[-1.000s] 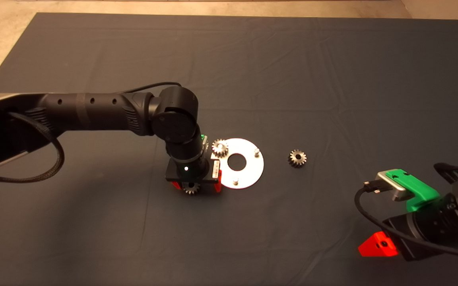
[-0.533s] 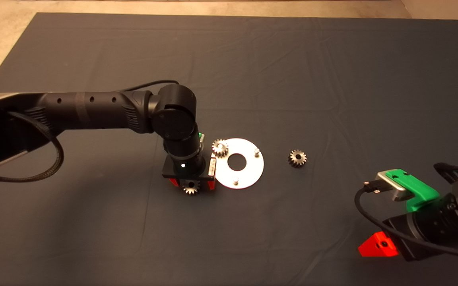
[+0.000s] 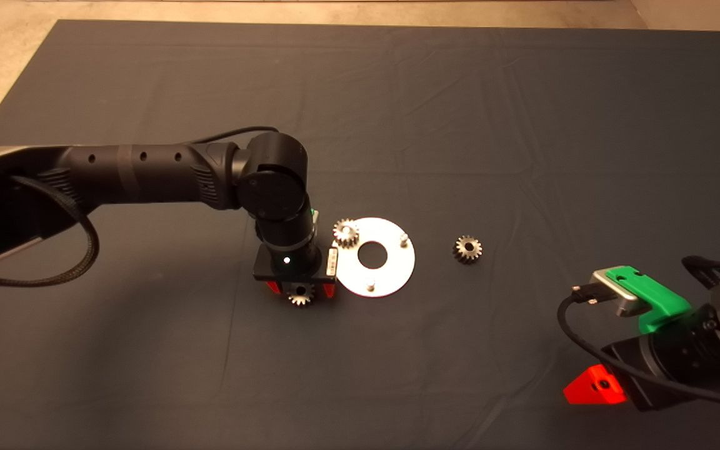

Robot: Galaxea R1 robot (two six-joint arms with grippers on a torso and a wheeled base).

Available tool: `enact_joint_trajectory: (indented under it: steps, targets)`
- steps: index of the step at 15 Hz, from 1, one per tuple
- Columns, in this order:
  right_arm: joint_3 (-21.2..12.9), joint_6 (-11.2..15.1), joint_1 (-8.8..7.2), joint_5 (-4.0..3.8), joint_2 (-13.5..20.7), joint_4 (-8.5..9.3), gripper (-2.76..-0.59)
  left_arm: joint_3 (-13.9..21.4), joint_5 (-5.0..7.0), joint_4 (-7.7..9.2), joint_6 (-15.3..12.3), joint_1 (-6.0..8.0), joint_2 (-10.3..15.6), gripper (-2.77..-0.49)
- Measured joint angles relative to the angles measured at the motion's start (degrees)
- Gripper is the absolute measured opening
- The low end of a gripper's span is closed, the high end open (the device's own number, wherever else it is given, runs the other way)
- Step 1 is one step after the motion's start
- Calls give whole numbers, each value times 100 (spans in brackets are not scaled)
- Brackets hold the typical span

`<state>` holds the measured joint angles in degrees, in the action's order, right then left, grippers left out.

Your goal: Install three planetary gears onto the carrier pins

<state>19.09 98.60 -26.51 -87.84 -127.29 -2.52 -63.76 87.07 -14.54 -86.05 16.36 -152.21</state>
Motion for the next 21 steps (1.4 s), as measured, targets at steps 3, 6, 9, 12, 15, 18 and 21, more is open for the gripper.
enact_joint_trajectory:
  steps: [3,6,9,12,15,18,21]
  targets:
    - [0,-1,0,2,1,0,-60,0,0,0,0,0,0,-157]
    - [0,-9,0,1,1,0,-60,0,0,0,1,0,0,-160]
    - [0,-12,0,-1,5,0,-60,0,0,0,-7,0,37,-160]
    - [0,-12,-2,-1,17,0,-60,20,0,0,-52,0,83,-160]
    - [0,-15,-2,-1,15,0,-60,117,0,-1,-72,0,152,-173]
    - [0,-15,-2,0,15,0,-60,196,-2,-1,-105,0,249,-175]
    - [0,-15,-1,-1,15,0,-60,201,-2,-2,-105,0,249,-175]
